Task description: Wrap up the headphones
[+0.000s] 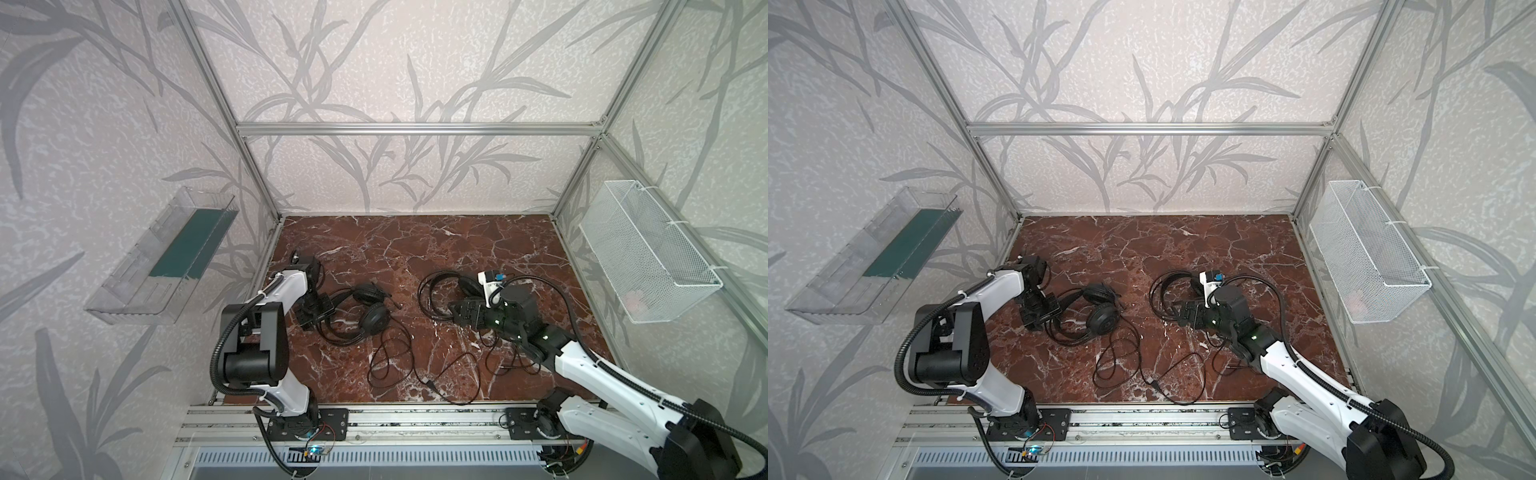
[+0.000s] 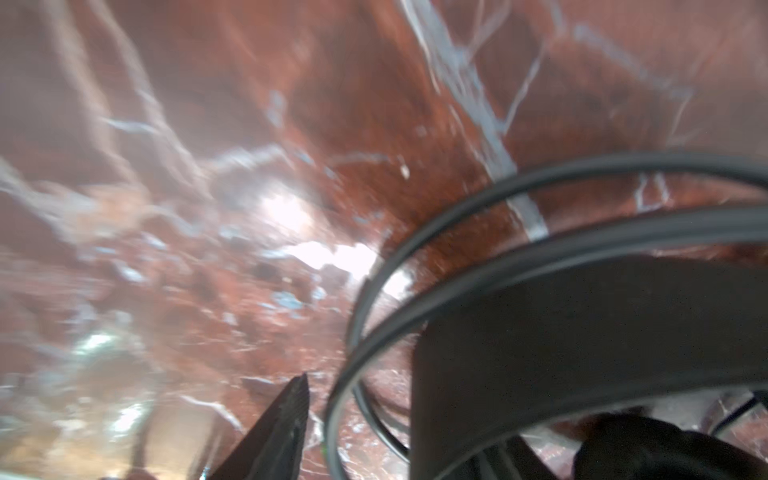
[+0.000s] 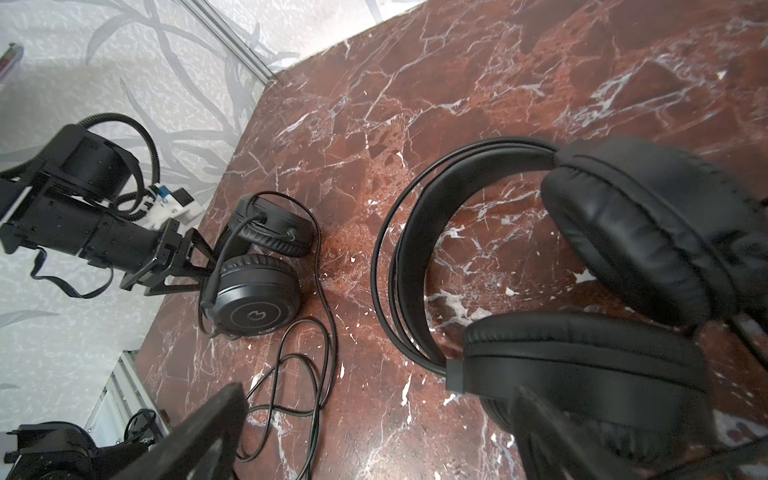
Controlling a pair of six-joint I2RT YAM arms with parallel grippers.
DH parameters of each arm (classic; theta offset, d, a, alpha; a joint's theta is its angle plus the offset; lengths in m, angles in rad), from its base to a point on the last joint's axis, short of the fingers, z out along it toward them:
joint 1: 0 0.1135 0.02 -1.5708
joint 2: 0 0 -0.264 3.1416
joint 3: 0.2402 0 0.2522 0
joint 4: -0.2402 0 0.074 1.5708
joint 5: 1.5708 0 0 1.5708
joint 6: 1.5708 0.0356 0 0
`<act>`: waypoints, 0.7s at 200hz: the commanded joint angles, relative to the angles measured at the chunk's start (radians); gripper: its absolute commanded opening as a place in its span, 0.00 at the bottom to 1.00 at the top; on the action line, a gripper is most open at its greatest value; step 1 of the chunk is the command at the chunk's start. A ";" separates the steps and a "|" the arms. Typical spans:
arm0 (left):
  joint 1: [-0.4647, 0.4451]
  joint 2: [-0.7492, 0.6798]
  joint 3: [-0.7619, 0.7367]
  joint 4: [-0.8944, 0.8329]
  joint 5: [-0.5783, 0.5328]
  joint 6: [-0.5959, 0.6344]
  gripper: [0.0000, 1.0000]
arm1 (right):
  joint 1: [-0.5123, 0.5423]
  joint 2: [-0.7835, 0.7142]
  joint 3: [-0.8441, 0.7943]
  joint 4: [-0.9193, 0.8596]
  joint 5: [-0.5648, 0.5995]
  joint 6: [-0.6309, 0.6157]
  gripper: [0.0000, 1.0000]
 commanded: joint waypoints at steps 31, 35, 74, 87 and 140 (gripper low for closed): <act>0.004 0.044 -0.017 0.048 -0.029 0.041 0.60 | 0.018 0.017 0.042 0.011 -0.022 -0.011 0.99; 0.001 0.048 -0.015 0.049 -0.023 0.042 0.60 | 0.020 0.019 0.044 0.013 -0.022 -0.012 0.99; -0.019 0.104 -0.015 0.065 -0.018 0.043 0.48 | 0.039 0.038 0.058 0.007 -0.012 -0.017 0.99; -0.028 0.123 -0.012 0.065 -0.021 0.047 0.43 | 0.043 0.038 0.059 0.007 -0.005 -0.019 0.99; -0.040 0.164 0.006 0.036 -0.035 0.056 0.09 | 0.052 0.020 0.064 -0.024 0.016 -0.032 0.99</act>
